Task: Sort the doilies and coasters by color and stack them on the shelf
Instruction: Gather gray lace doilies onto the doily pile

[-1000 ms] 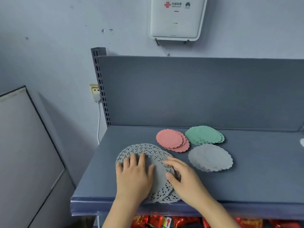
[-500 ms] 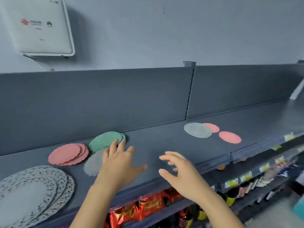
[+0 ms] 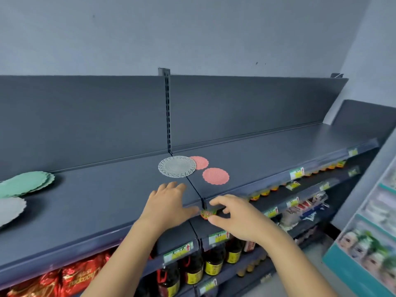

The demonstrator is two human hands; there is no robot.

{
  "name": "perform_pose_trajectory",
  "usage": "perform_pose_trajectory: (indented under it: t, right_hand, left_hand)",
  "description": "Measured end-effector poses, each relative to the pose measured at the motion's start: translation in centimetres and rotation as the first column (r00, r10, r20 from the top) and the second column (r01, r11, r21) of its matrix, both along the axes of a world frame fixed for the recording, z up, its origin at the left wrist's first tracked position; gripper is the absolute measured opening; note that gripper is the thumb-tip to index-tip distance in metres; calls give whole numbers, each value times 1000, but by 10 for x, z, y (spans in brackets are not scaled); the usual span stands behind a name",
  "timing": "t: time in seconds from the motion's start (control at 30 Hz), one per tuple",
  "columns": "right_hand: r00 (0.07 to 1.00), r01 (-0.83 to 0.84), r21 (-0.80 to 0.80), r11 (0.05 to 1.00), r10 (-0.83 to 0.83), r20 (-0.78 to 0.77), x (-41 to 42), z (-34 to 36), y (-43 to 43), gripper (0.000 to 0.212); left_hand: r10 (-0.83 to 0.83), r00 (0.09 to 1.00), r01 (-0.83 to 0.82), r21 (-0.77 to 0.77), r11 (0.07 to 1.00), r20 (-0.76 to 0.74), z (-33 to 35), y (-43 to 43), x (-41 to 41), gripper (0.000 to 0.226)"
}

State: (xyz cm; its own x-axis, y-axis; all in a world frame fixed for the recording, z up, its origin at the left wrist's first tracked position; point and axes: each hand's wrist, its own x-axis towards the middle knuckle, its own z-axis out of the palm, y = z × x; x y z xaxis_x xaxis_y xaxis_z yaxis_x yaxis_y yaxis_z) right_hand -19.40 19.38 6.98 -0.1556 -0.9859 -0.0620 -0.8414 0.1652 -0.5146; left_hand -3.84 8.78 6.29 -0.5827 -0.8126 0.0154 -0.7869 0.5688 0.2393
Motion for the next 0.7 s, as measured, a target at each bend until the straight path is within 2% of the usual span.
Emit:
perform_pose_trajectory:
  t: [0.23,0.37,0.43,0.53,0.63,0.7]
  right_hand:
    - [1000,-23,4,1000,23,12,-59,-16,-53,46]
    - [996,-91,37,995,90,18,-88,-19,-98,46]
    - [993,-114,69,991,115,-7,-106,-19,-121,46]
    - [992,-126,90,988,127,-5,-130,-21,-155,44]
    - [986,-160,60,985,157,62,-142,-28,-189,44]
    - [976,-194,45,980,188,110,-140,-34,-210,48]
  left_hand:
    - [219,975,-217,67,974,-23,-12,-71,-44,65]
    - [402,915,-390,199,899,-21,-34,-132,-77,71]
    - [474,880,-463,236,854,10,-43,-162,-95,78]
    - [549,830,-557,208,804,100,-51,-196,-117,89]
    - [665,735,-673,260,692,133,-44,-213,-128,118]
    - [707,695,-709,290,643,130,-42,-216,-129,126]
